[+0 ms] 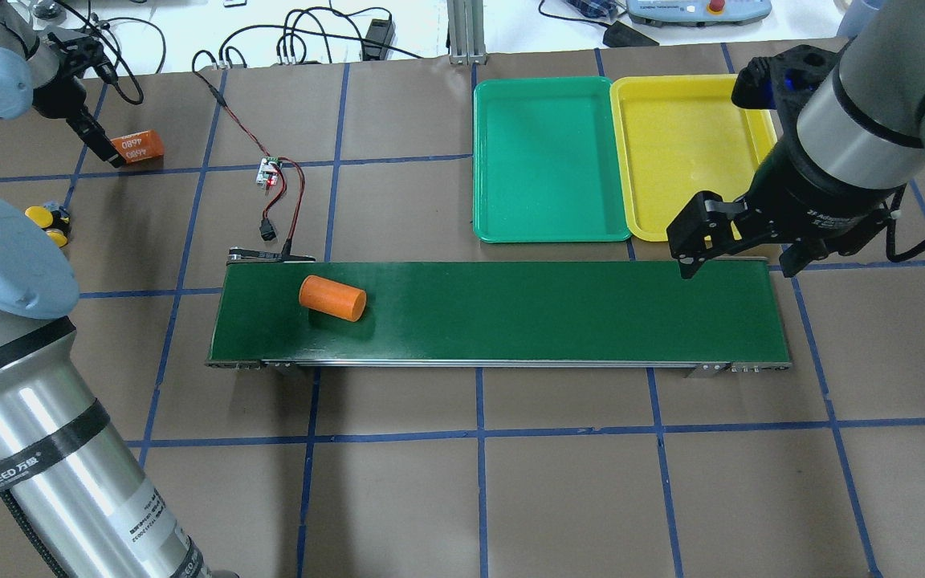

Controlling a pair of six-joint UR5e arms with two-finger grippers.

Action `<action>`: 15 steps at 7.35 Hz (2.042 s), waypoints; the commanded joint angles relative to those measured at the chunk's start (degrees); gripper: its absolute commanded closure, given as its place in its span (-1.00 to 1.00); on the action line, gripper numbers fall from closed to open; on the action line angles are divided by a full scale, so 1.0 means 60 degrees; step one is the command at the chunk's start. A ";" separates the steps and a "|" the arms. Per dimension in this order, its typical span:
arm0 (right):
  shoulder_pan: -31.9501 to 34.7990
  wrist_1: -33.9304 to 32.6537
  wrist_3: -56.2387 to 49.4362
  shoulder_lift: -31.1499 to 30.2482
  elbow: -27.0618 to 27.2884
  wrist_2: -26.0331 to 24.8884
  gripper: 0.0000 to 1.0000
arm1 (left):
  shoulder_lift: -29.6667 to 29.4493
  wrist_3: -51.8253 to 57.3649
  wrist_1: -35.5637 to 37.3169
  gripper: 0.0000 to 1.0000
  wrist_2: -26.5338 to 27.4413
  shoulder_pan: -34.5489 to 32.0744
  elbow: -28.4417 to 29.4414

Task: Sort buttons by color to trays
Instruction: 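Reach the left gripper back and grasp the second orange cylinder, then place the second orange cylinder on the belt's near end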

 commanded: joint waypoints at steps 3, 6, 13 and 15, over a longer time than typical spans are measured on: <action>0.0000 -0.0020 0.0001 -0.0030 0.0070 0.0000 -1.00 | -0.0781 0.0374 0.0190 -0.98 -0.0365 0.0013 0.0631; 0.0000 -0.0005 0.0001 -0.0030 0.0070 0.0000 -1.00 | -0.0986 0.0316 0.0499 0.36 -0.0409 0.0013 0.0631; 0.0000 0.0024 -0.0014 -0.0089 0.0143 -0.0015 -1.00 | 0.3925 -0.0124 -0.1187 1.00 -0.0773 -0.0820 -0.4571; 0.0000 0.0009 0.0015 -0.0104 0.0158 0.0000 -1.00 | 0.5510 -0.0124 0.0997 1.00 -0.0790 -0.1435 -0.7178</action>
